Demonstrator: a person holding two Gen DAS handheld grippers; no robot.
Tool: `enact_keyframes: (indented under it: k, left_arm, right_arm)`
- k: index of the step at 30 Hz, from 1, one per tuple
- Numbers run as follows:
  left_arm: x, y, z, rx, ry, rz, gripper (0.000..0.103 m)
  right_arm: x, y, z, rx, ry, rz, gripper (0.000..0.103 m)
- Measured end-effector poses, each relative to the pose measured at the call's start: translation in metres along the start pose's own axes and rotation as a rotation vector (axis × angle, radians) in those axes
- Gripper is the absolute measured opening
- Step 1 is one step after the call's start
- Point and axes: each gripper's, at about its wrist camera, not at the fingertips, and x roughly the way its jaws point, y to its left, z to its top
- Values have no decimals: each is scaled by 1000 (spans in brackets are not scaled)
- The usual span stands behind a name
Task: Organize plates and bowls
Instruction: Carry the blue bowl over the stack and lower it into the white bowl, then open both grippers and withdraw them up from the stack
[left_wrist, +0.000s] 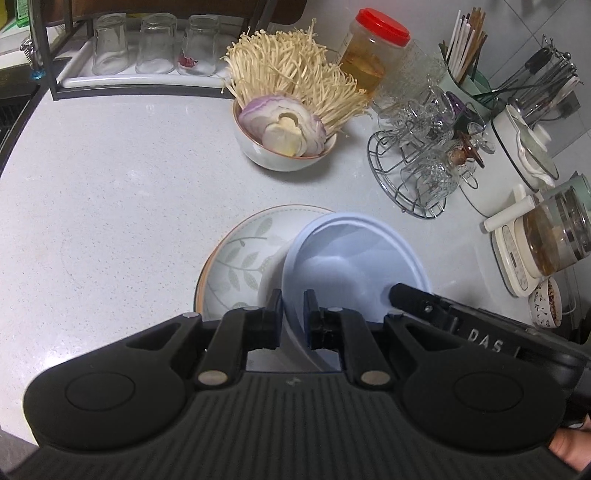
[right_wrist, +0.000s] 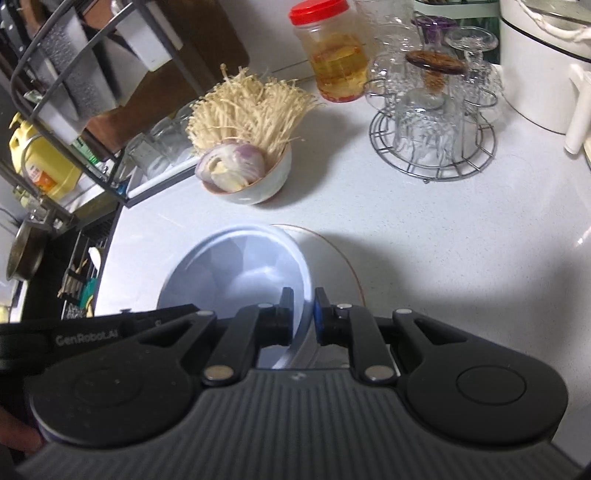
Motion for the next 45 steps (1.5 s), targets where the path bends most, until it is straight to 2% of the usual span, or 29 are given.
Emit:
enact_keyframes:
  k: [2,3,6,11,14,20,24,32,38,45]
  left_arm:
    - [0,3,0,-8,1,0,30]
    - [-1,4,0,-9,-2,-2,32]
    - [-6,6,0,5,-15,-7,35]
    - [-24,-2,3,82,-71,7,35]
    - [-42,-12,7,181,-119,13,35]
    - [-84,-18,18,274,-178,-33,35]
    - [-118,-24,13,340,-207,-54,35]
    - [-171,-49,-25,377,-284,-82,35]
    - [-196,-71,-69,313,-326,-100,35]
    - [-217,-92,-116,271,-384,-53,35]
  right_arm:
    - [-1,-1,1,10,-4,-16,15]
    - [-1,-2,1,15,-8,-20,17]
    - [-5,-2,-1,26,-24,-25,41]
    - [-22,6,-1,0,-91,-39,42]
    - [-42,9,4,7,-175,-57,42]
    - [-81,17,6,30,-291,-86,41]
    - [-111,24,-3,51,-361,-99,41]
    - [-165,28,-23,2,-447,-70,42]
    - [-199,18,-41,-45,-468,-44,42]
    - [-228,7,-67,-106,-478,9,42]
